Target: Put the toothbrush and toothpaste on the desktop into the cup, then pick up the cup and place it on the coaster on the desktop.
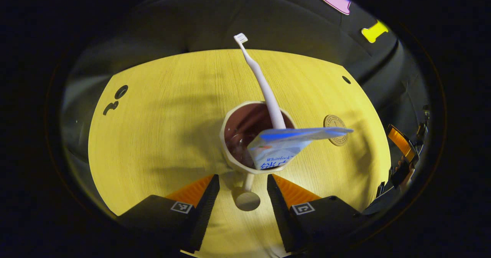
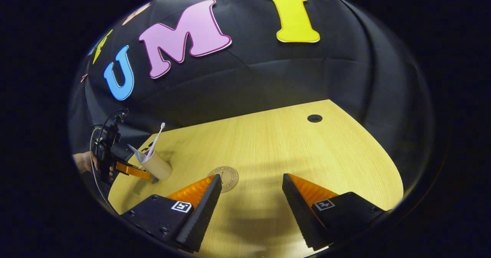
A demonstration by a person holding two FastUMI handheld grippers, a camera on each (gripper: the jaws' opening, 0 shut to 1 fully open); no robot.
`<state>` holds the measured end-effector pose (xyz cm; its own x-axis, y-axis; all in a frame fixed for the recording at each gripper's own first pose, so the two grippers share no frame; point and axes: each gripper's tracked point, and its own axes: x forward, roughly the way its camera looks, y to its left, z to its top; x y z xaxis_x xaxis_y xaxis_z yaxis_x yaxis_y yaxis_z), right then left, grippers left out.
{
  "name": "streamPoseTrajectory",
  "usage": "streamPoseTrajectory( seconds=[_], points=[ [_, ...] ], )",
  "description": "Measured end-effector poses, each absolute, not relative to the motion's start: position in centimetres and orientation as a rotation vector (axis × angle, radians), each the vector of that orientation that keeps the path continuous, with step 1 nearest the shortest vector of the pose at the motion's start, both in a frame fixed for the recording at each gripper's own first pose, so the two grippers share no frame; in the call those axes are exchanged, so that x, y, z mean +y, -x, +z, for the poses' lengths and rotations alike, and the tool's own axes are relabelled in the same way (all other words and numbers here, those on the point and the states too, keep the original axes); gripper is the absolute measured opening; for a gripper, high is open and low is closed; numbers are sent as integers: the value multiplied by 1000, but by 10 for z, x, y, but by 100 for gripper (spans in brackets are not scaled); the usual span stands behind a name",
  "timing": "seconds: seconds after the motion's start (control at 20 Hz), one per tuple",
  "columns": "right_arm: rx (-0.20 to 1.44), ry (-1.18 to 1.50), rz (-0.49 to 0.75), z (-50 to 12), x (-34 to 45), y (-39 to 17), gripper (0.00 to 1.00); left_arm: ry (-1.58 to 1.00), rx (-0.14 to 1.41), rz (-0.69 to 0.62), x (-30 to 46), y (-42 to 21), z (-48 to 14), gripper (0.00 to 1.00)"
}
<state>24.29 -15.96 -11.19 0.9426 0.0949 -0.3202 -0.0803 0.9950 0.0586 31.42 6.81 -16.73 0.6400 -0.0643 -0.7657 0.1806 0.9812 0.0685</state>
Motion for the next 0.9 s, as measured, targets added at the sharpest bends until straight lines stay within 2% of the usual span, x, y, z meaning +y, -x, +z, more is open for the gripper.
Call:
streamPoseTrajectory(
  seconds=[0.25, 0.3, 0.5, 0.55, 0.6, 0.65, 0.7, 0.75, 0.85, 0.9],
  points=[
    [349, -50, 81, -118, -170, -240, 98, -174, 911, -151, 59, -319, -170, 68],
    [357, -50, 83, -120, -170, -241, 98, -173, 913, -151, 57, -320, -170, 57],
    [370, -47, 88, -124, -170, -240, 98, -172, 919, -126, 57, -319, -172, 45],
    [371, -45, 87, -124, -170, -240, 98, -171, 908, -119, 57, -321, -170, 34],
    [373, -45, 88, -125, -171, -240, 98, -173, 907, -116, 59, -321, -170, 33],
    [376, -46, 87, -125, -171, -241, 98, -175, 905, -116, 59, -322, -170, 36],
    [378, -47, 86, -125, -171, -241, 98, -177, 904, -115, 59, -321, -171, 35],
    [380, -47, 84, -125, -171, -241, 98, -179, 902, -115, 58, -321, -171, 30],
    [381, -45, 82, -126, -171, -241, 98, -178, 895, -115, 57, -322, -170, 29],
    [381, -43, 82, -125, -171, -241, 98, -176, 891, -113, 57, -322, -171, 24]
  ],
)
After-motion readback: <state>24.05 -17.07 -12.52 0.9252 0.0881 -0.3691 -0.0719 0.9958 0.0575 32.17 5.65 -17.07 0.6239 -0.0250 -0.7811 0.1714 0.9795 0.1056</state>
